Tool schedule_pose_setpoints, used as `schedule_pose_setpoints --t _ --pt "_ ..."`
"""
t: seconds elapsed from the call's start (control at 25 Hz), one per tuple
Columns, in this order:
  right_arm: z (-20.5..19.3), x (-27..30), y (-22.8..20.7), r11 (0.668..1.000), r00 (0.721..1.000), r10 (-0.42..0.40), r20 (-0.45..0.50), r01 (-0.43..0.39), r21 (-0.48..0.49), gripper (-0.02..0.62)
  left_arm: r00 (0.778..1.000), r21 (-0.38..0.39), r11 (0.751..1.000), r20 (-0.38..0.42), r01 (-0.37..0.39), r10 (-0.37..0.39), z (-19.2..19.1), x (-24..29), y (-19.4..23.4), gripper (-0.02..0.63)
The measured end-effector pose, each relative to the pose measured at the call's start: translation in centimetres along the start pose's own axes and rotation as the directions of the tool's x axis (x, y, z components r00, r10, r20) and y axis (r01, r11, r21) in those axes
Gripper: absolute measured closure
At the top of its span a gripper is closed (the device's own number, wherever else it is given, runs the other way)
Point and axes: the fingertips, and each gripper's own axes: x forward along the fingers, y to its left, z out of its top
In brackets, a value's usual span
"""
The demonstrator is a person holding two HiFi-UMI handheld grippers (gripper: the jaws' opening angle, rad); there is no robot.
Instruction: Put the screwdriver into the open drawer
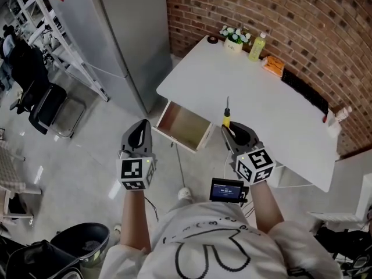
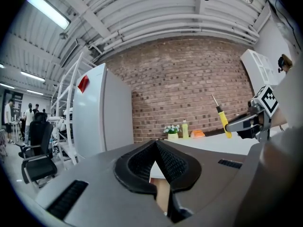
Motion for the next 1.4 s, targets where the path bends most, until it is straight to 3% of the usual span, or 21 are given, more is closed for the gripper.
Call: schedule_pose_setpoints --t 0.4,0.8,1.0,1.24,1.4 --pt "-0.4 6.4 -1.4 0.999 0.998 0.043 -0.036 -0.043 0.002 0.524 0.999 -0.021 1.000 -0.034 -0.023 0.022 -1.9 3.4 3.2 0.595" --pt "-3.0 10.0 -2.9 0.988 0.982 0.152 -0.111 -0.149 0.032 0.525 0.984 -0.093 0.985 -0.116 -0.145 0.134 -5.6 3.8 3.9 0.595" --pt "-5.1 12.1 -2.9 0.979 0.964 0.205 -0.166 -0.199 0.052 0.525 0.962 -0.119 0.966 -0.177 -0.229 0.206 -8.2 2.1 5.0 0.595" --pt "-6.3 15.4 -0.5 0.954 0.929 0.300 -0.218 -0.296 0.051 0.525 0.915 -0.135 0.922 -0.242 -0.362 0.324 -10.6 -1.9 7.9 0.595" --pt "-7.2 17.1 1.1 0.936 0.904 0.348 -0.250 -0.348 0.044 0.525 0.891 -0.152 0.901 -0.284 -0.406 0.353 -12.5 -3.6 8.7 0.595"
